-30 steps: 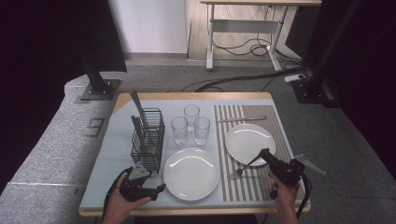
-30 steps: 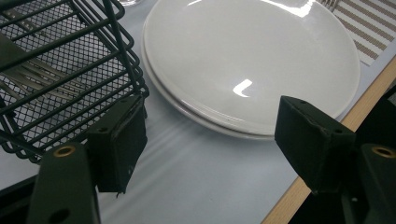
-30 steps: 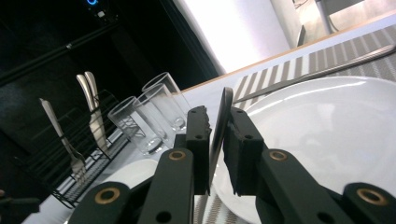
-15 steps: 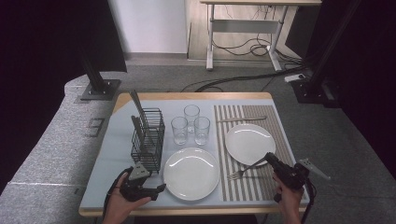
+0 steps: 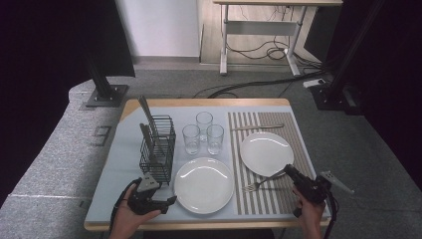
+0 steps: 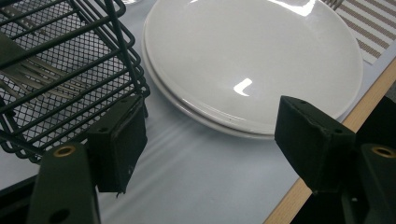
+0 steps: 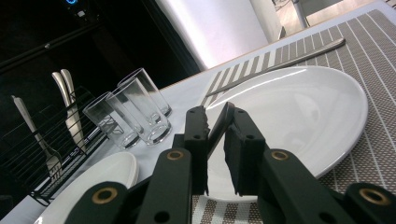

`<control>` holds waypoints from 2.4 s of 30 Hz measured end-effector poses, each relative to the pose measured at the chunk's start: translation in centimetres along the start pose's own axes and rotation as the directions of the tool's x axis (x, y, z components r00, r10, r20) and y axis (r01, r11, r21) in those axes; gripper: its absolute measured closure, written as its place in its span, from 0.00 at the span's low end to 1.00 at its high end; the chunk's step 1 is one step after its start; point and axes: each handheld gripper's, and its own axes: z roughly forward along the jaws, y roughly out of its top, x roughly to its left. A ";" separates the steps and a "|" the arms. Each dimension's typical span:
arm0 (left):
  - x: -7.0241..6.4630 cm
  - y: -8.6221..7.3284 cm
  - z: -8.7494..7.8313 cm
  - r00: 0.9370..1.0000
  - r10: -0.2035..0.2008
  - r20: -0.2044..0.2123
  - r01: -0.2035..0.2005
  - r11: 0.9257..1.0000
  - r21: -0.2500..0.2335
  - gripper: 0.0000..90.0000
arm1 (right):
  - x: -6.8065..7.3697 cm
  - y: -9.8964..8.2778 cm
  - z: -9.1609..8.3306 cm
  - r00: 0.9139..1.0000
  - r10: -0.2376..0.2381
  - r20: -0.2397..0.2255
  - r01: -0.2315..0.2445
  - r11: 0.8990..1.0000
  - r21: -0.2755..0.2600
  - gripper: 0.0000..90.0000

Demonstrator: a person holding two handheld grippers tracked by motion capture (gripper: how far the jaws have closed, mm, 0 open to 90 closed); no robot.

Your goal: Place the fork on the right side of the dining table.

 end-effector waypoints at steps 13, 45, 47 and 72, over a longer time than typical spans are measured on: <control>-0.1 0.0 0.0 1.000 0.002 0.000 -0.002 1.000 0.000 0.28 | -0.4 -0.2 -0.2 0.999 0.034 0.023 -0.034 0.999 0.005 0.88; -0.1 0.0 0.1 1.000 0.002 0.001 -0.002 1.000 0.004 0.28 | -0.5 -0.4 -0.2 0.998 0.020 0.053 -0.021 1.000 0.016 0.86; -0.2 0.1 0.1 1.000 0.006 0.002 -0.006 1.000 0.006 0.28 | -0.7 -0.5 -0.5 0.999 0.014 0.052 -0.015 1.000 0.018 0.85; -0.3 0.1 0.2 1.000 0.012 0.004 -0.012 1.000 0.008 0.28 | -1.9 -1.8 -1.8 0.998 0.029 0.062 -0.028 0.999 -0.022 0.82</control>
